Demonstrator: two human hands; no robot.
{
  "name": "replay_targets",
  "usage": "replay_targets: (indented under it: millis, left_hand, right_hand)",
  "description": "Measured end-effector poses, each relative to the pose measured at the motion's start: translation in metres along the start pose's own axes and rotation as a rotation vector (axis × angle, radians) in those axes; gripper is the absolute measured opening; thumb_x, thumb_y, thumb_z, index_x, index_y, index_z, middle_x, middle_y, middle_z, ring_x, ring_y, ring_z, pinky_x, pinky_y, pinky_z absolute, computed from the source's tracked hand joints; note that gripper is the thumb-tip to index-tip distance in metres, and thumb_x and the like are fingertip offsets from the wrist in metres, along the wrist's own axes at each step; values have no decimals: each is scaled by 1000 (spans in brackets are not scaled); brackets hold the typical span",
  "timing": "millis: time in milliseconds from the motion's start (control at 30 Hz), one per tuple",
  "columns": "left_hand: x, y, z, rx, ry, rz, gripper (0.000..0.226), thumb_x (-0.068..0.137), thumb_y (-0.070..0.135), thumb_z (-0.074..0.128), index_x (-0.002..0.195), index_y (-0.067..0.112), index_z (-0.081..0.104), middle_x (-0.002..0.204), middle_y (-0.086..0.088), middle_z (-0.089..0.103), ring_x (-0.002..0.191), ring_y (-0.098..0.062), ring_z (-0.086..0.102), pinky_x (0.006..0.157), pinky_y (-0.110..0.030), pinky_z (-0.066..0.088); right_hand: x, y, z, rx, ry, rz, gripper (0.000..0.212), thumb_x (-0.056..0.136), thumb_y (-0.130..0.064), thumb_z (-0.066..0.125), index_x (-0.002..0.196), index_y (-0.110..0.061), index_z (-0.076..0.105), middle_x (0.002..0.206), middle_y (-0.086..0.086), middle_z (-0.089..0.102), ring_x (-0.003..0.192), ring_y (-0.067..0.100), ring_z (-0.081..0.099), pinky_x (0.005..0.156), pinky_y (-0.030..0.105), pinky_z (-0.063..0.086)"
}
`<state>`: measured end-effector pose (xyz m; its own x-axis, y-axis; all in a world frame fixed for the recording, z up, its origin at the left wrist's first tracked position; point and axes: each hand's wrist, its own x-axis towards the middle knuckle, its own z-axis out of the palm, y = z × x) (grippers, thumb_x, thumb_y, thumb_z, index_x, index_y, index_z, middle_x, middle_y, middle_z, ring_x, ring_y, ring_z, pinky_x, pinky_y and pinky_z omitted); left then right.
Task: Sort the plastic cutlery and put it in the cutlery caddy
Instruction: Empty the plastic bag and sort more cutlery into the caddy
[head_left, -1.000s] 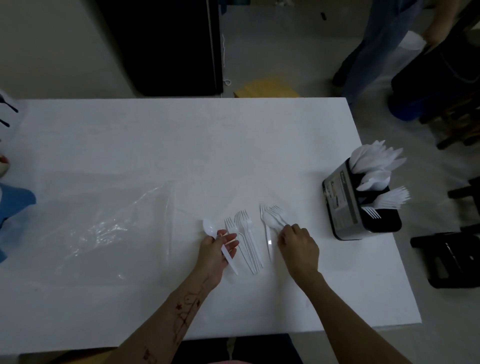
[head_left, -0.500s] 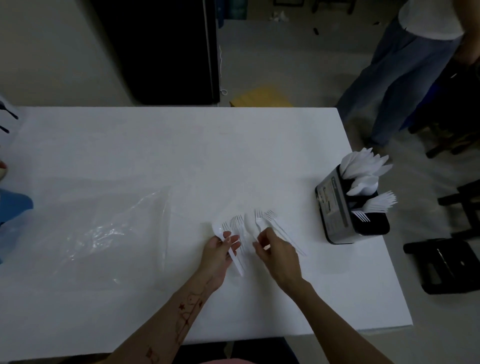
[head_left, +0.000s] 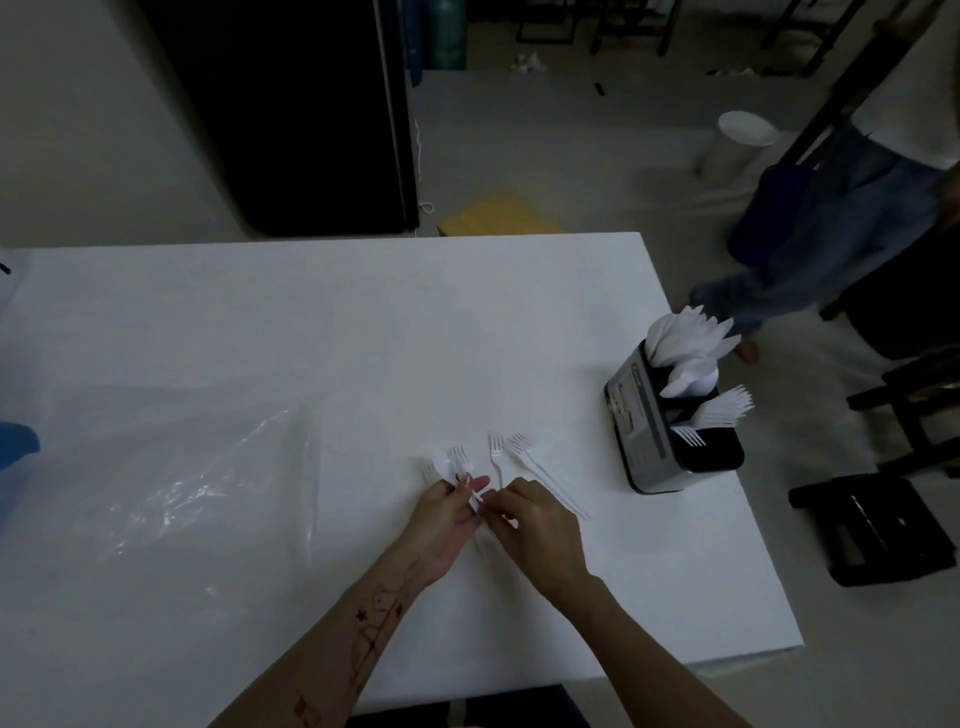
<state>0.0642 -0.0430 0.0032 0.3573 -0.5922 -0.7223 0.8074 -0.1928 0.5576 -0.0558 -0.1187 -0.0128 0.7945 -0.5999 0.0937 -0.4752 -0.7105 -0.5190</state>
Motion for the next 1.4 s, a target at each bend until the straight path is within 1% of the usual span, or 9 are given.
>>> replay_targets:
  millis: [167, 267, 400, 567, 733, 900, 1100, 1267, 1400]
  left_hand:
    - [0, 3, 17, 80, -98, 8, 15, 98, 5, 46, 100, 0, 60, 105, -12, 67, 96, -18, 64, 83, -27, 56]
    - [9, 4, 26, 203, -44, 49, 23, 99, 5, 46, 114, -1, 62, 112, -14, 68, 104, -23, 65, 93, -35, 52]
    - [14, 15, 56, 348, 10, 221, 19, 100, 7, 42, 113, 4, 56, 103, -10, 66, 101, -24, 62, 82, -25, 52]
    - [33, 43, 121, 464, -29, 447, 15, 100, 10, 41, 101, 15, 56, 105, -7, 66, 114, -28, 59, 102, -41, 44]
    - [34, 61, 198, 269, -108, 526, 13, 99, 3, 42, 105, 8, 52, 100, -6, 65, 106, -20, 61, 99, -34, 47]
    - [44, 44, 234, 395, 6, 604, 13, 92, 22, 53, 104, 19, 58, 105, 1, 69, 104, -17, 64, 97, -41, 51]
    - [29, 34, 243, 552, 148, 847, 19, 99, 24, 48, 115, 16, 55, 108, 5, 69, 100, -7, 62, 76, 0, 42]
    - [39, 27, 238, 520, 139, 836, 14, 98, 24, 48, 109, 20, 56, 104, 8, 70, 101, -7, 64, 92, -28, 50]
    - [46, 16, 241, 557, 82, 782, 15, 98, 24, 50, 110, 20, 57, 103, 10, 69, 96, 1, 63, 85, -17, 49]
  right_hand:
    - [0, 2, -24, 74, -13, -11, 26, 92, -39, 51, 101, -32, 74, 83, -11, 62, 77, 7, 57, 55, 21, 47]
    - [3, 9, -39, 75, 4, 39, 32, 89, -32, 47, 106, -30, 73, 90, -12, 62, 79, 5, 58, 57, 14, 42]
    - [17, 28, -66, 192, 149, 157, 25, 86, -18, 54, 101, -21, 73, 94, -10, 63, 74, 3, 59, 62, 18, 48]
    - [55, 57, -123, 167, 345, 208, 24, 84, 0, 62, 103, -9, 74, 97, 3, 71, 81, 8, 62, 75, 14, 45]
    - [87, 92, -170, -51, 181, 269, 23, 84, -3, 55, 91, -6, 77, 88, 12, 75, 80, 30, 67, 69, 32, 52]
    - [90, 113, -192, -24, 264, 297, 28, 85, -2, 54, 95, -12, 78, 93, 7, 76, 79, 28, 69, 75, 34, 54]
    - [87, 122, -192, 73, 336, 318, 23, 90, -7, 56, 102, -11, 75, 101, 2, 75, 87, 18, 69, 79, 17, 44]
    - [89, 123, -192, 100, 333, 316, 24, 91, -8, 56, 104, -13, 75, 103, 0, 75, 89, 14, 68, 79, 10, 41]
    - [89, 123, -192, 124, 342, 292, 23, 91, -7, 57, 105, -12, 75, 103, 1, 75, 89, 15, 69, 80, 13, 46]
